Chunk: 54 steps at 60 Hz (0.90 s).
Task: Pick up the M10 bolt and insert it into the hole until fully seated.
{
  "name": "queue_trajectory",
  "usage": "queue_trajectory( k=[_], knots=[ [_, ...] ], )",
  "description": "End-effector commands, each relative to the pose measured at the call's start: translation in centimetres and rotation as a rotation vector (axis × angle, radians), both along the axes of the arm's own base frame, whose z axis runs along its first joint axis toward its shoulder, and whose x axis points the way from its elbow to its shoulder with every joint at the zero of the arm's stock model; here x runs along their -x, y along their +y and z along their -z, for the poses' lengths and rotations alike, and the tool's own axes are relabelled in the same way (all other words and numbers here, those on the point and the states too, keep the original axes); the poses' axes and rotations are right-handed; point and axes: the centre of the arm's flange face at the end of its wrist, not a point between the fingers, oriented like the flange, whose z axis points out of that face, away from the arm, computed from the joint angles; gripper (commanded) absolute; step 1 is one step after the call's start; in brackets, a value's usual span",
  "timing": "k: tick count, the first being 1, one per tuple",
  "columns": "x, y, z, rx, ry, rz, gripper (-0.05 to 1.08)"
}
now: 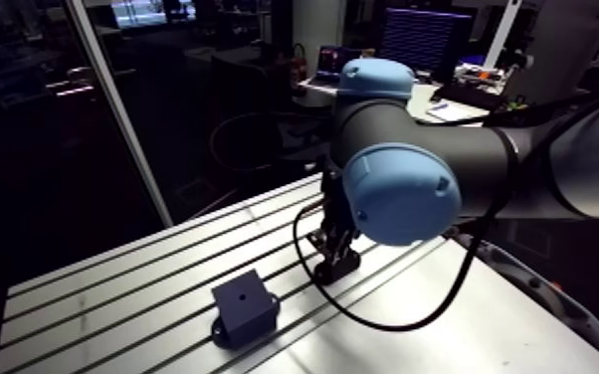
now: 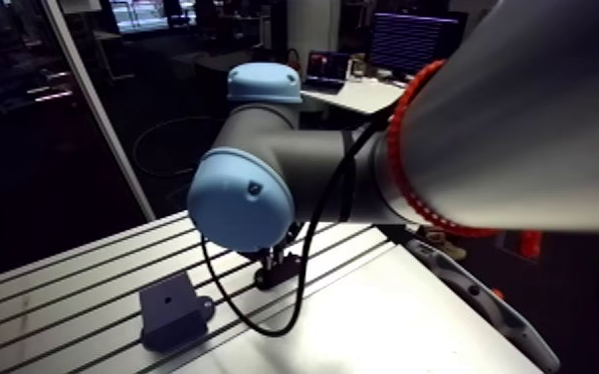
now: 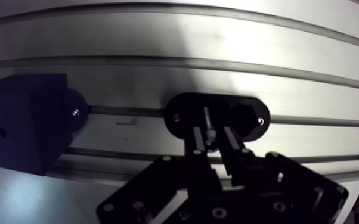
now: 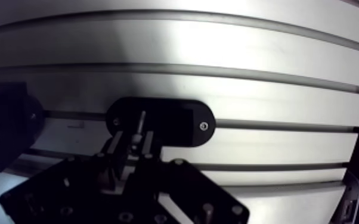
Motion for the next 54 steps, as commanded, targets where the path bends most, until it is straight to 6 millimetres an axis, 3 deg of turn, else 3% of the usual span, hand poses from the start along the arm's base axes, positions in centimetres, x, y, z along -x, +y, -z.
queue_trajectory(
  k=[1, 18, 54],
  knots=[
    [0.0, 0.0, -0.1, -0.001, 0.002, -0.001, 0.74],
    [0.3, 0.1, -0.8, -0.009, 0.014, 0.001, 0.88],
    [2.6, -0.5, -6.6, -0.035, 0.090, -0.012, 1.06]
  ],
)
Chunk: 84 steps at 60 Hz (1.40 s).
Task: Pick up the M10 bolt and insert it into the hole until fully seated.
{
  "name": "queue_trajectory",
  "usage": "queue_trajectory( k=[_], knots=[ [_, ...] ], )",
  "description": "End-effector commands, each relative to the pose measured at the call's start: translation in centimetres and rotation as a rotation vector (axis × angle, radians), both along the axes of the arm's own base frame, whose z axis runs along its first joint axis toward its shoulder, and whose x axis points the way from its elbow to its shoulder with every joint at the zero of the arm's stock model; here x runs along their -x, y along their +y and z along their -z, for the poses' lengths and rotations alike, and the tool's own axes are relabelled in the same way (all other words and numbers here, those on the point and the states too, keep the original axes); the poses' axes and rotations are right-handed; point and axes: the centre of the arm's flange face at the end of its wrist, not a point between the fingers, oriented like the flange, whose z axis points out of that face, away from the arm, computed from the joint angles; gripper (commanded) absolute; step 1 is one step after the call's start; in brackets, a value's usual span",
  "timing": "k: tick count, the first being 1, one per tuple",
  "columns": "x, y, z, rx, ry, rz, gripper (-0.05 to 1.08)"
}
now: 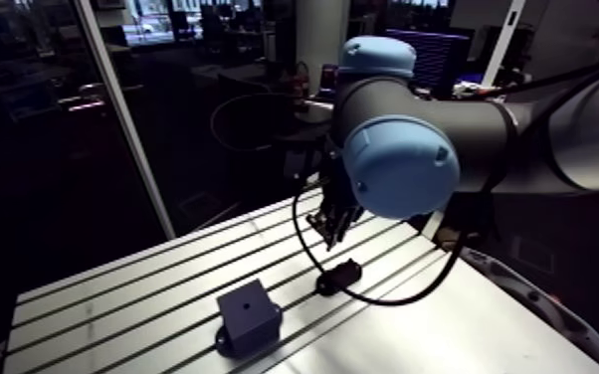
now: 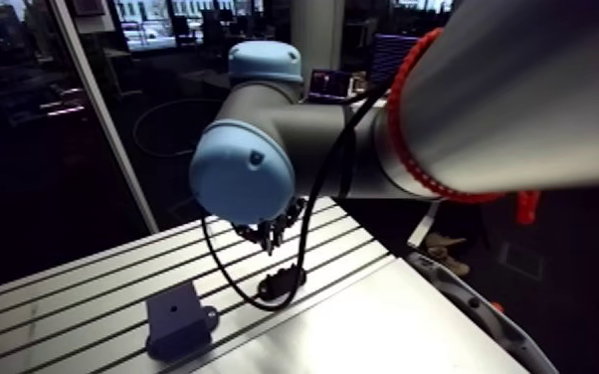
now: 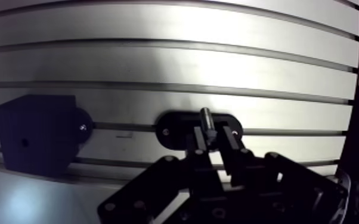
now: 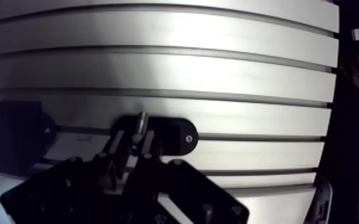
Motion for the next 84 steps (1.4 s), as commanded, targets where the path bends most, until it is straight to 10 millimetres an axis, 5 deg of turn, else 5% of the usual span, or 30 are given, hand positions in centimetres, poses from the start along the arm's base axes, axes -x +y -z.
queue_trajectory(
  k=[1, 15, 38, 61, 84],
  knots=[
    [1.4, -0.7, -2.2, 0.002, 0.011, -0.006, 1.07],
    [2.9, -1.1, -4.5, 0.035, -0.047, 0.023, 1.08],
    [6.2, -6.1, -10.8, 0.038, -0.219, 0.050, 1.08],
    [7.9, -13.2, -10.0, 0.007, -0.364, -0.015, 1.08],
    [7.7, -15.3, -9.7, 0.017, -0.409, -0.043, 1.08]
  ],
)
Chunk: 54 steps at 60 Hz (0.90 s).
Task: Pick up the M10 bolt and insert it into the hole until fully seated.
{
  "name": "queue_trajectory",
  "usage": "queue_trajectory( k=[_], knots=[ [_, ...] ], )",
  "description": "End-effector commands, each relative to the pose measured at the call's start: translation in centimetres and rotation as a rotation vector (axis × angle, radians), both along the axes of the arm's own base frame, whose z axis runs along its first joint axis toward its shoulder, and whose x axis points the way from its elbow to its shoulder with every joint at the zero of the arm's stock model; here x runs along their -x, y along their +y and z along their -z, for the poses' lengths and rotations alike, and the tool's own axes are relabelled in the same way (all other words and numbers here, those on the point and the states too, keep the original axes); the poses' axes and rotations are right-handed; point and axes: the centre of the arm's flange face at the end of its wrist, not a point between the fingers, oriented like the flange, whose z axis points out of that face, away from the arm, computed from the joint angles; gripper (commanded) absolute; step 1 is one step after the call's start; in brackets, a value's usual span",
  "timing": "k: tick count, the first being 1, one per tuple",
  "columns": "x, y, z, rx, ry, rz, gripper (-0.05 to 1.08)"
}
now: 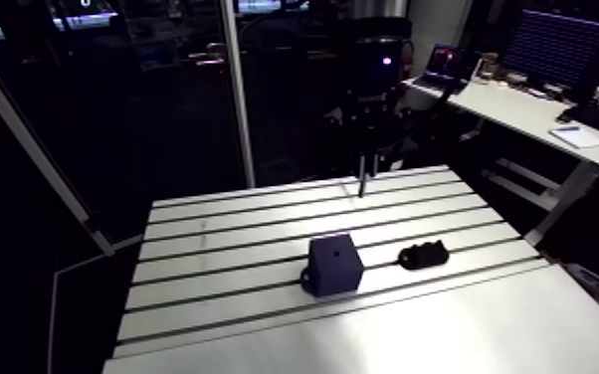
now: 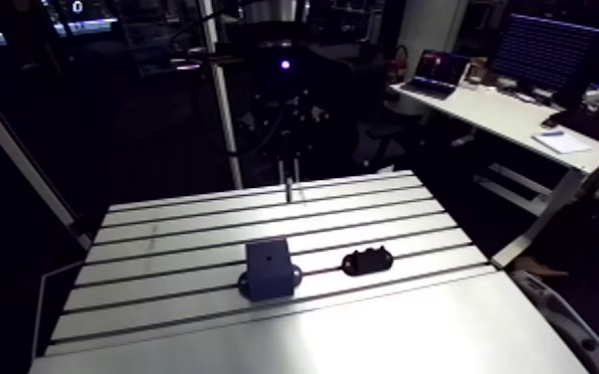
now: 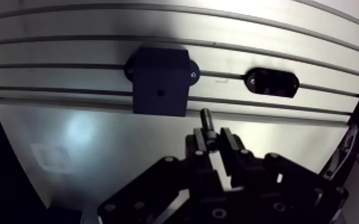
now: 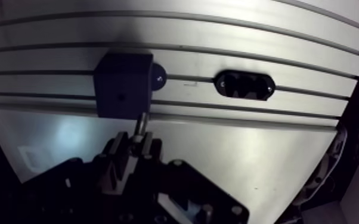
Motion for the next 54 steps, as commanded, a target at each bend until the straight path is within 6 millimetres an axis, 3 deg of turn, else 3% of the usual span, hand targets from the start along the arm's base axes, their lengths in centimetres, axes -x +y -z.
queue_trajectory(
  k=[1, 32, 54],
  knots=[
    [-0.2, -1.3, 0.2, 0.013, -0.017, -0.015, 1.08],
    [-1.9, -4.1, 1.9, 0.020, 0.005, -0.018, 1.08],
    [-2.0, -4.3, 3.3, 0.021, 0.014, -0.003, 1.08]
  ],
)
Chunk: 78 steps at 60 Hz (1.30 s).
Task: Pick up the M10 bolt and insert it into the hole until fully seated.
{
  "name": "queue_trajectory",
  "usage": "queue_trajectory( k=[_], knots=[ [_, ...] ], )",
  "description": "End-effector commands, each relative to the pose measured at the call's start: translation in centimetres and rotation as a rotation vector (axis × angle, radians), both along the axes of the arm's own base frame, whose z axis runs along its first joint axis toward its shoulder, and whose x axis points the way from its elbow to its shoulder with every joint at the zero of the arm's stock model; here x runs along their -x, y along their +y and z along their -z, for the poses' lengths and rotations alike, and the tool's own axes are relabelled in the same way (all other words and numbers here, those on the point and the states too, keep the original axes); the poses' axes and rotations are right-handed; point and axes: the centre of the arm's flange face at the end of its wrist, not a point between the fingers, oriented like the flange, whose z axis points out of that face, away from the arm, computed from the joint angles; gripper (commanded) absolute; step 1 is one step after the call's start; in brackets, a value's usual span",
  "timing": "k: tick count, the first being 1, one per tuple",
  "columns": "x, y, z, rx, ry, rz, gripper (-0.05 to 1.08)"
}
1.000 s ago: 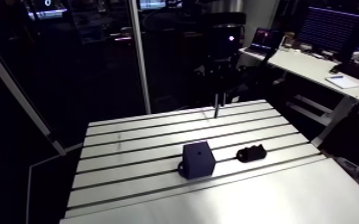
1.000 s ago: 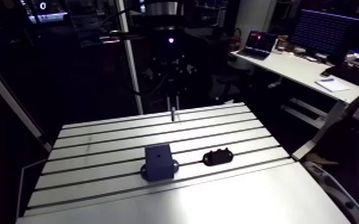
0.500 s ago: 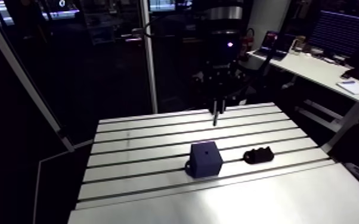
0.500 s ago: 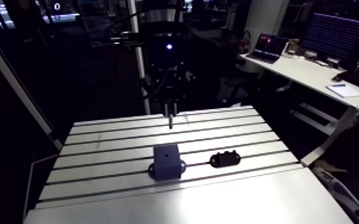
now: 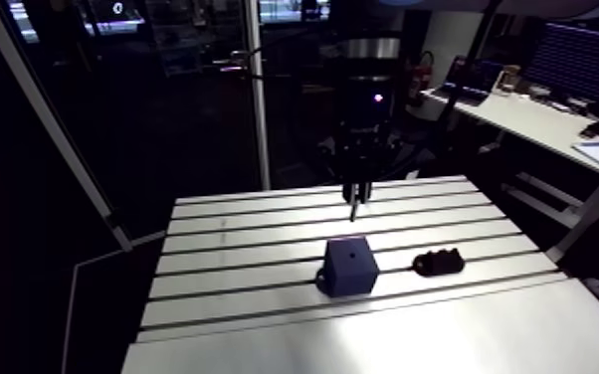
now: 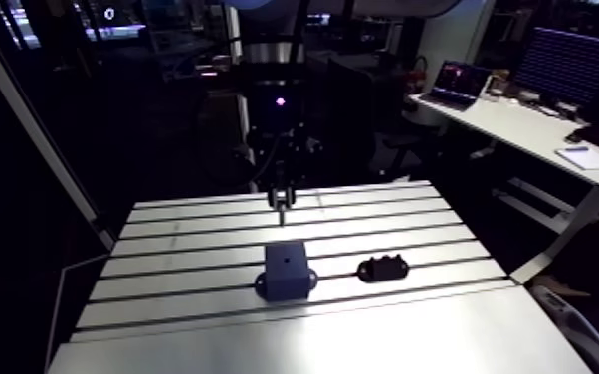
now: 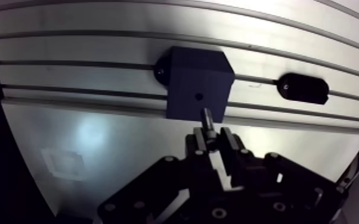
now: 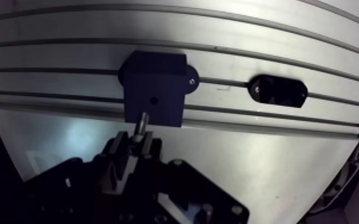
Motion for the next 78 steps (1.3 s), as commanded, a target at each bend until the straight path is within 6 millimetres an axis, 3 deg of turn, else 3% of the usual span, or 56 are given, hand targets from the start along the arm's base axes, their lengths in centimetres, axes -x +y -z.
queue_trajectory(
  k=[1, 78],
  knots=[
    [-0.2, -0.2, 0.9, 0.003, -0.006, 0.004, 1.08],
    [-0.4, -0.1, 3.2, -0.001, -0.019, -0.014, 1.08]
  ],
)
